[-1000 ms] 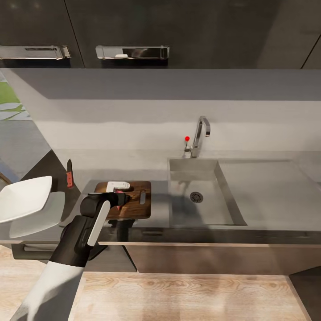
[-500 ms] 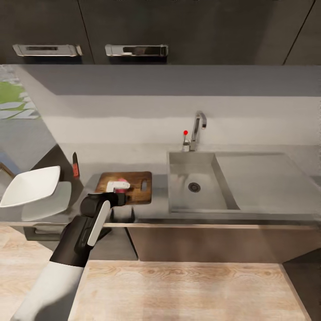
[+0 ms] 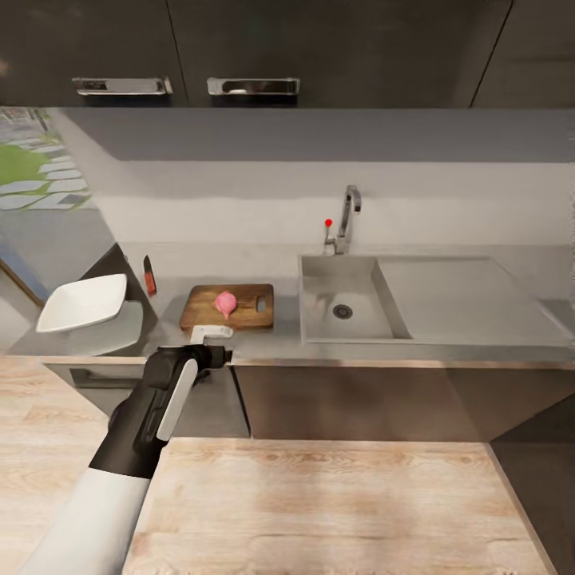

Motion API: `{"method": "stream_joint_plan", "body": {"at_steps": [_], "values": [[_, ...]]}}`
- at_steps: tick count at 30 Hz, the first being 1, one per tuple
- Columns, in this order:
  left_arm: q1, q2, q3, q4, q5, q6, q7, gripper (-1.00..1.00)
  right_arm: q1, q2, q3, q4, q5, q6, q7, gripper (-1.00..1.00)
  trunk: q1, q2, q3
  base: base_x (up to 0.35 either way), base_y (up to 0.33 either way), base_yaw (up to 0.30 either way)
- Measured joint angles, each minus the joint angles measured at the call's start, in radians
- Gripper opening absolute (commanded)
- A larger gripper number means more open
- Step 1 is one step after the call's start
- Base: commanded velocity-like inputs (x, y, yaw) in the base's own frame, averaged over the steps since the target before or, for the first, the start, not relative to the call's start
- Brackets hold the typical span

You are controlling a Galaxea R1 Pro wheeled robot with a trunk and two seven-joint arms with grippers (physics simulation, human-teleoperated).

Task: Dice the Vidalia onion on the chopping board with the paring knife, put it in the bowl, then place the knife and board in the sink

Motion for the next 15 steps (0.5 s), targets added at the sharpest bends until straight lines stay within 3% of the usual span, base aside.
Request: {"method": "stream_joint_plan", "body": {"at_steps": [10, 15], "values": [[0.015, 0.0, -0.001, 0.0, 0.001, 0.0, -0.001, 1.0, 0.0, 0.0, 0.0, 0.0, 0.0, 0.0, 0.0, 1.0, 0.0, 0.0, 0.0, -0.331, 0.0, 0.0], [0.069, 0.0, -0.001, -0.013, 0.001, -0.003, -0.004, 1.0, 0.0, 0.0, 0.0, 0.0, 0.0, 0.0, 0.0, 1.0, 0.0, 0.0, 0.0, -0.098, 0.0, 0.0]]}}
